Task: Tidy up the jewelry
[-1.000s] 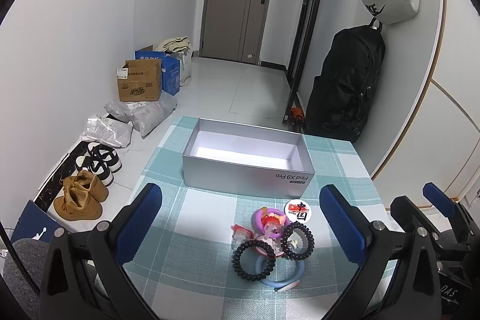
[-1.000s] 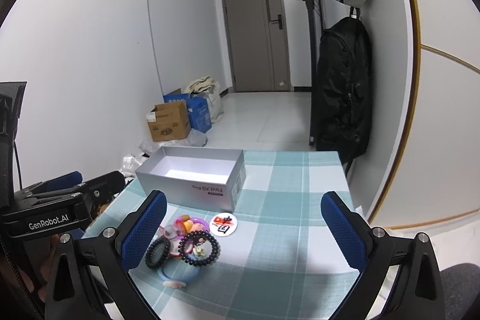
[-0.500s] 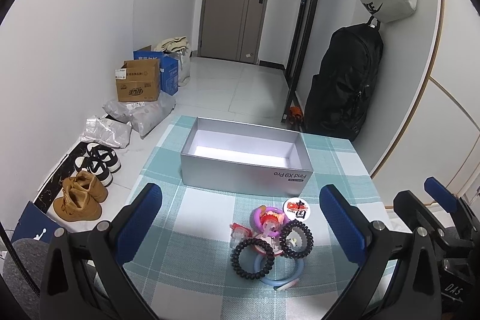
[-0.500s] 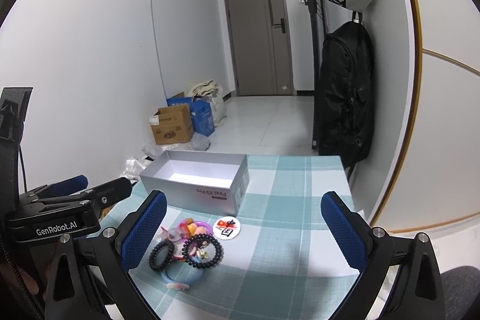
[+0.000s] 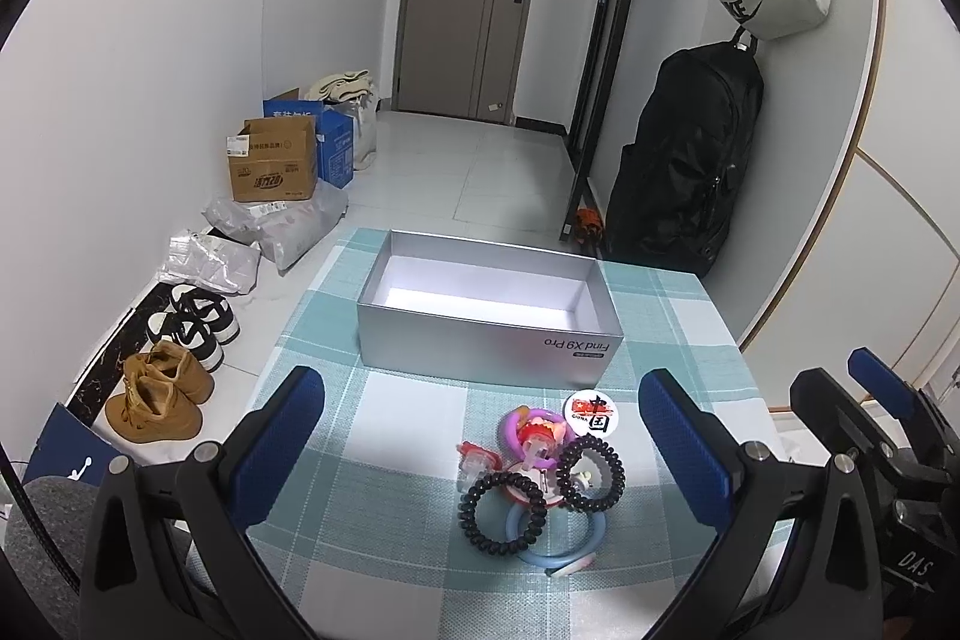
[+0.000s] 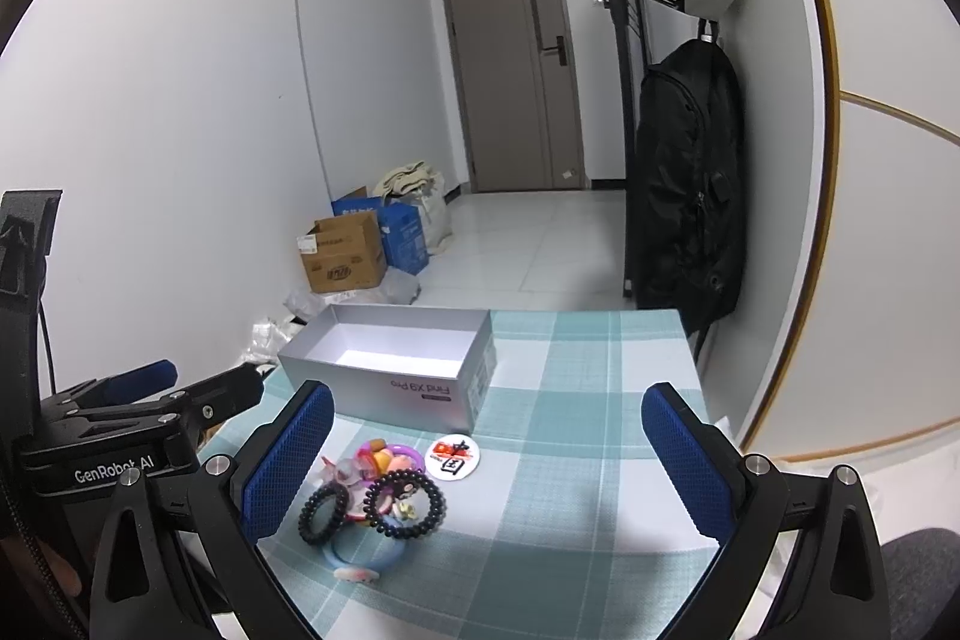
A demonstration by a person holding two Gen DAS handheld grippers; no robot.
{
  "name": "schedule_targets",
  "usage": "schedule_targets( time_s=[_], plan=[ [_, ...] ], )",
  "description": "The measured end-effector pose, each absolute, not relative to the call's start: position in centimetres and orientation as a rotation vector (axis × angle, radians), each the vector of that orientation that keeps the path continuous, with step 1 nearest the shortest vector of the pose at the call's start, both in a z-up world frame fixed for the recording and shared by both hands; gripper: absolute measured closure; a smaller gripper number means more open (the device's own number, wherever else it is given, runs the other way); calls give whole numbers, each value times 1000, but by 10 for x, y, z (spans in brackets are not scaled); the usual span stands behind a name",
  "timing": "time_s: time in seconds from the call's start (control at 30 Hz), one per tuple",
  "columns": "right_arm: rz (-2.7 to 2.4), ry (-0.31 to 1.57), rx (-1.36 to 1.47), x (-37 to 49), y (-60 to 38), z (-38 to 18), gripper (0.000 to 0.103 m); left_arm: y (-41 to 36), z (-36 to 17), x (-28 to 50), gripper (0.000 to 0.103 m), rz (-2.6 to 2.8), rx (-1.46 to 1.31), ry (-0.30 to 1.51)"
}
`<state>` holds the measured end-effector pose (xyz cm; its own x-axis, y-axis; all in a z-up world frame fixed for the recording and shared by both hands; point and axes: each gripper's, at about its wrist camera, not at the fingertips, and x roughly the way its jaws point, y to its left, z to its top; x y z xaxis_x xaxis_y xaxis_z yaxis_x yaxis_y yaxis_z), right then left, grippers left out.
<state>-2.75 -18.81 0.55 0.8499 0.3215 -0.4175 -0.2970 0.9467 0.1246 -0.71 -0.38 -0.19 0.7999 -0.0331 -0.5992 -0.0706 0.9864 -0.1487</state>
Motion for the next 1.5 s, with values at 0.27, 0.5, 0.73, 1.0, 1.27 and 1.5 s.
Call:
schedule_targets(
  time_s=[0.27,0.5,0.73,1.0,1.27,1.5],
  plan=[
    [314,454,62,-27,-189,5,0,-3,-4,-6,1,10,-173,664],
    [314,471,64,-23,-189,3,0,0,-7,-5,1,-10,-190,681],
    [310,489,58,-18,-187,-1,0,3,-20,-10,1,-18,-185,752],
    [292,530,66,-2,-185,-9,0,7,-52,0,1,-73,-195,921],
    [311,610,100,14,-188,-21,0,4,-76,17,2,-156,-221,1100],
    [319,658,145,24,-193,-28,0,2,-79,26,19,-193,-241,1135]
  ],
)
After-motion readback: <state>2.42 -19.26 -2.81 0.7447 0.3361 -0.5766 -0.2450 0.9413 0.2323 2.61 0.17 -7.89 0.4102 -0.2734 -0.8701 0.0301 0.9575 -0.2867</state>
